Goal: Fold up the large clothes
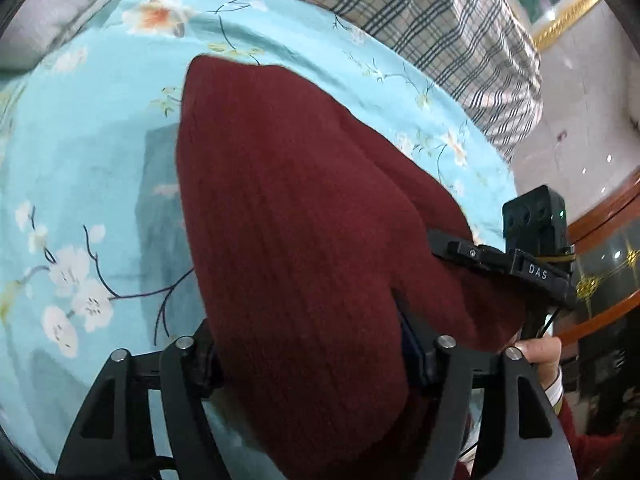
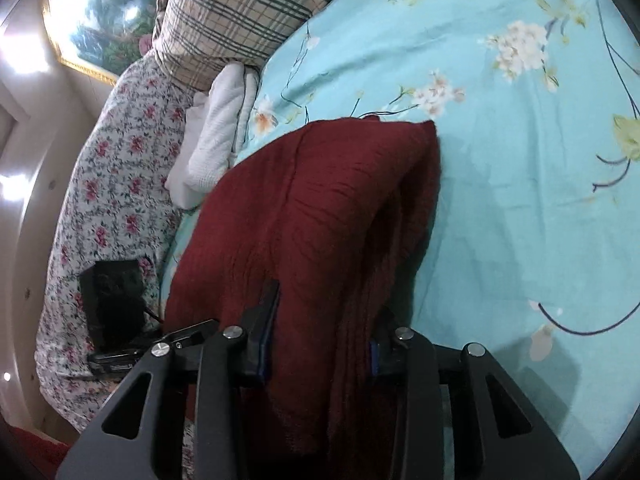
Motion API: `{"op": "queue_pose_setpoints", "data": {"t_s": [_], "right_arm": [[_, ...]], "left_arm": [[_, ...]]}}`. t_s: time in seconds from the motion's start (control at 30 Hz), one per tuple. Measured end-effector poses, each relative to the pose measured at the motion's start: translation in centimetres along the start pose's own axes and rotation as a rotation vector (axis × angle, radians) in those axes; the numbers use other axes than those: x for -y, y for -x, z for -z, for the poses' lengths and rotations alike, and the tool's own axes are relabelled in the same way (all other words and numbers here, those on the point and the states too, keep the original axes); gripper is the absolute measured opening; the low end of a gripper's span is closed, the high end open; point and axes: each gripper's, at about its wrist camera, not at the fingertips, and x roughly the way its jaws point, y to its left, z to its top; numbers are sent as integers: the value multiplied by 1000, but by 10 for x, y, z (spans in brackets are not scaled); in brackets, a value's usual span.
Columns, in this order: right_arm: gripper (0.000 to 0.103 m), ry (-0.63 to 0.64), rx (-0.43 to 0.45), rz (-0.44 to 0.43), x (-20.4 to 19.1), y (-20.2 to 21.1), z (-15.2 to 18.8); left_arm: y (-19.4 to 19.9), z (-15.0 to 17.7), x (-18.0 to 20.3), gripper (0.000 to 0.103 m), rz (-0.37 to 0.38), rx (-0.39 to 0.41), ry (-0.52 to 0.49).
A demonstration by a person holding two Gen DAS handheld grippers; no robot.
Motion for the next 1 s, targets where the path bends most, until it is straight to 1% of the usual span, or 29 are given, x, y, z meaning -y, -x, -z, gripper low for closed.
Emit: {"op": "queue_pose_setpoints", "data": {"t_s": [0.03, 0.07, 0.1, 0.13, 0.17, 0.2, 0.27, 0.4, 0.5, 0.57, 0.67, 0.77, 0.83, 0.87, 0.9, 0.93, 0.97, 1.0], "right_arm": [[43, 2, -1, 12, -1, 0, 0], [46, 2, 0, 26, -1, 1, 0], [51, -1, 0, 50, -2, 2, 0], [61, -4, 0, 67, -4, 3, 2], [64, -5, 6, 85, -5, 7, 3], [65, -3, 19, 91, -7, 13, 5], [66, 7, 50, 97, -13, 28, 10], [67, 16, 114, 119, -20, 59, 24], [67, 20, 142, 97, -25, 78, 37], [67, 25, 135, 74, -29, 80, 43], [67, 23, 94, 58, -31, 75, 53], [67, 20, 59, 67, -28, 63, 59], [67, 10, 42, 66, -26, 55, 59], [67, 10, 36, 68, -26, 51, 59], [65, 15, 33, 71, -27, 48, 58], [51, 21, 30, 71, -27, 45, 58], [40, 21, 24, 64, -28, 41, 56], [23, 14, 19, 53, -29, 39, 54]], "left_arm": [[0, 1, 1, 74, -8, 7, -3], [-1, 1, 2, 79, -22, 13, -7], [0, 1, 3, 86, -43, 16, -6], [0, 1, 5, 88, -59, 15, 1], [4, 2, 5, 88, -59, 14, 16], [8, 6, 3, 88, -59, 13, 23], [22, 13, 7, 88, -85, 27, 23], [53, 40, 21, 88, -160, 91, -47], [72, 62, 34, 88, -197, 138, -97], [80, 77, 41, 88, -224, 164, -142], [78, 91, 49, 88, -265, 154, -202], [70, 98, 50, 88, -307, 141, -249], [66, 99, 52, 87, -346, 156, -272], [63, 98, 52, 83, -361, 161, -278], [60, 96, 52, 76, -379, 164, -282], [57, 95, 52, 72, -390, 167, -288], [54, 94, 53, 57, -394, 174, -305], [50, 93, 55, 50, -402, 177, -323]]}}
